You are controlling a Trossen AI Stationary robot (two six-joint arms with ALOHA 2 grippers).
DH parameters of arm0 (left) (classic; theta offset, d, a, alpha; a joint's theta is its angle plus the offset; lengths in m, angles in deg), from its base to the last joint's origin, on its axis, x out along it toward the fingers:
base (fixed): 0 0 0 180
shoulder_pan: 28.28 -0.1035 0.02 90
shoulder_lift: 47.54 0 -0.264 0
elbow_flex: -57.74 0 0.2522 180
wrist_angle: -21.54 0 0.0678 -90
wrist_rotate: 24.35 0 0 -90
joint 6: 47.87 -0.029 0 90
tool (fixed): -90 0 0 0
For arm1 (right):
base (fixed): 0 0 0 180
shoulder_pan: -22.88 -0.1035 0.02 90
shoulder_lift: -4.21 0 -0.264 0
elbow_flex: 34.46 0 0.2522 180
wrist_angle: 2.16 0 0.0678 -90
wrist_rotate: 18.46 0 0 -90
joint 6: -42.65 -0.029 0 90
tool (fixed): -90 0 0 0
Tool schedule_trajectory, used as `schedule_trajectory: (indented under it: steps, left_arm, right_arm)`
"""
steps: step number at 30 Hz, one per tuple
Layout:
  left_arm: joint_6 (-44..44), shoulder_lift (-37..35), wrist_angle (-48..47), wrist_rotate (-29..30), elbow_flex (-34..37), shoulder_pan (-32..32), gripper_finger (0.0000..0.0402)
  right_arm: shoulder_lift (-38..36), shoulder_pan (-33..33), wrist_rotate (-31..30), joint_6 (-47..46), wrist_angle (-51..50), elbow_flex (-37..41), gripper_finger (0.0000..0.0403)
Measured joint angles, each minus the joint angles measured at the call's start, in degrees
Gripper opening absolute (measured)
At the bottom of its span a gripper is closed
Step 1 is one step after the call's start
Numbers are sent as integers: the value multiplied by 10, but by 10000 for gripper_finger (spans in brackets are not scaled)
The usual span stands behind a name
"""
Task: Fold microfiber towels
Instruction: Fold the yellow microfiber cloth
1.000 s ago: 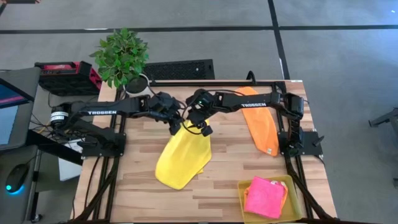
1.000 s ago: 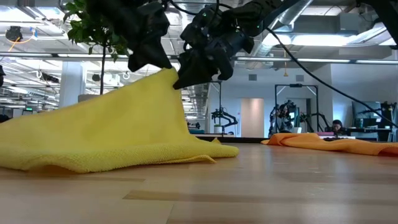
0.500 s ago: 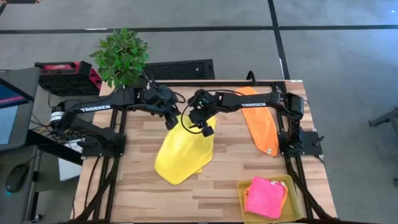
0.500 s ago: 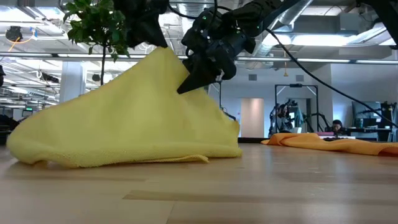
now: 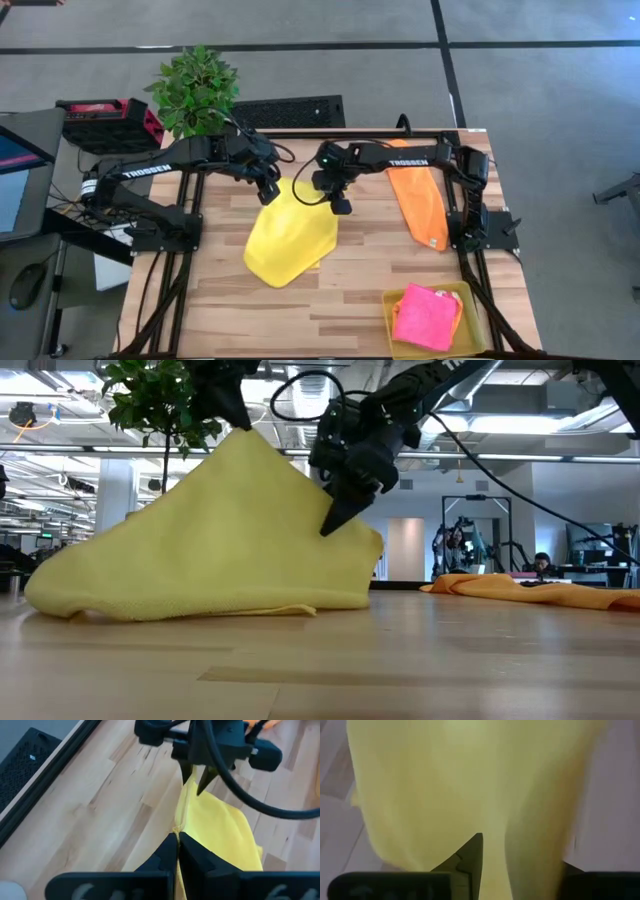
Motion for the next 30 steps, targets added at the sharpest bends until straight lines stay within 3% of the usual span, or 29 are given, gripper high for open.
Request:
schedule_trajectory:
  steps: [22, 26, 30]
  left_arm:
    - [1, 0, 1, 0, 0, 0, 0]
    - [1, 0, 1, 0, 0, 0, 0]
    - [1, 0, 1, 0, 0, 0, 0]
  right_arm:
    - [0, 30, -55, 6, -103, 0, 117]
    - [0, 34, -56, 6, -111, 0, 95]
    - [0, 35, -57, 6, -116, 0, 48]
